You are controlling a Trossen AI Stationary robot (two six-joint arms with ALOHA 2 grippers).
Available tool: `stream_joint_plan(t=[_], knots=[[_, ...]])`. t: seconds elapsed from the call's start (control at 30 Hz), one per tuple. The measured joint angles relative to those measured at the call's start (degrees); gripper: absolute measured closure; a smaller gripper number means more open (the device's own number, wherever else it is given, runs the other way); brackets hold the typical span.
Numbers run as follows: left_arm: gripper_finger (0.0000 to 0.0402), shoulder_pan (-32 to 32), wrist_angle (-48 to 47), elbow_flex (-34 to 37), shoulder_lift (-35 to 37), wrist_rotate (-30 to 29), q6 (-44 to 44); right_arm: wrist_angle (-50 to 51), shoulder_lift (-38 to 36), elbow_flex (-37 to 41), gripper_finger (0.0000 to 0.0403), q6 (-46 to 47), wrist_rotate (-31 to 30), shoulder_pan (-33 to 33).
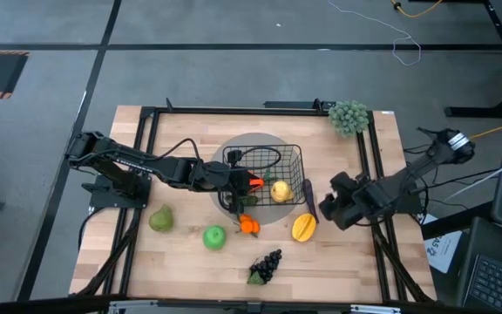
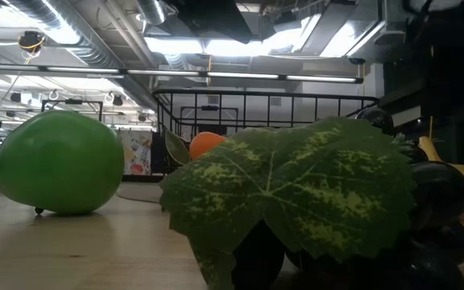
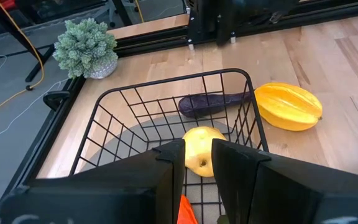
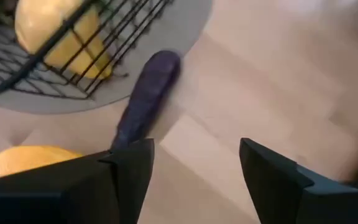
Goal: Build produce basket
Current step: Put the purple eggplant into the wire basket
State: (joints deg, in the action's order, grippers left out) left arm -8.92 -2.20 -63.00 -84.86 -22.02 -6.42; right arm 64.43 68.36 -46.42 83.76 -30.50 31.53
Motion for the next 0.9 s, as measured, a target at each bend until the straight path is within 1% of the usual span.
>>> stream_joint_plan(t=[0.1,0.2,0.3,0.47,0.63,0.8,0.9], knots=[[0.0333,0.01,0.0,0.0,0.0,0.0,0.0,-9.04,0.02,4.44,0.0176,-3.98,3.66,-2.57],[0.0333,-0.01,0.0,0.0,0.0,0.0,-0.02,-17.2,0.02,7.75,0.0176,-7.82,5.48,-4.71],[0.0333,0.0,0.0,0.0,0.01,0.01,-0.01,-23.26,0.02,9.36,0.0176,-10.67,7.03,-6.21],[0.0333,0.0,0.0,0.0,0.02,0.0,-0.17,-30.3,0.79,12.56,0.0176,-11.12,7.93,-7.81],[0.0333,0.0,0.0,0.0,0.01,0.0,-0.2,-36.92,4.06,16.45,0.0176,-10.86,8.18,-8.76],[0.0333,0.01,0.0,0.0,0.02,0.02,-0.2,-43.63,8.5,17.17,0.0176,-12.75,8.16,-8.94],[0.0333,0.01,0.02,0.0,0.02,0.02,-0.18,-43.58,11.31,17.14,0.0176,-13.19,8.15,-9.14]])
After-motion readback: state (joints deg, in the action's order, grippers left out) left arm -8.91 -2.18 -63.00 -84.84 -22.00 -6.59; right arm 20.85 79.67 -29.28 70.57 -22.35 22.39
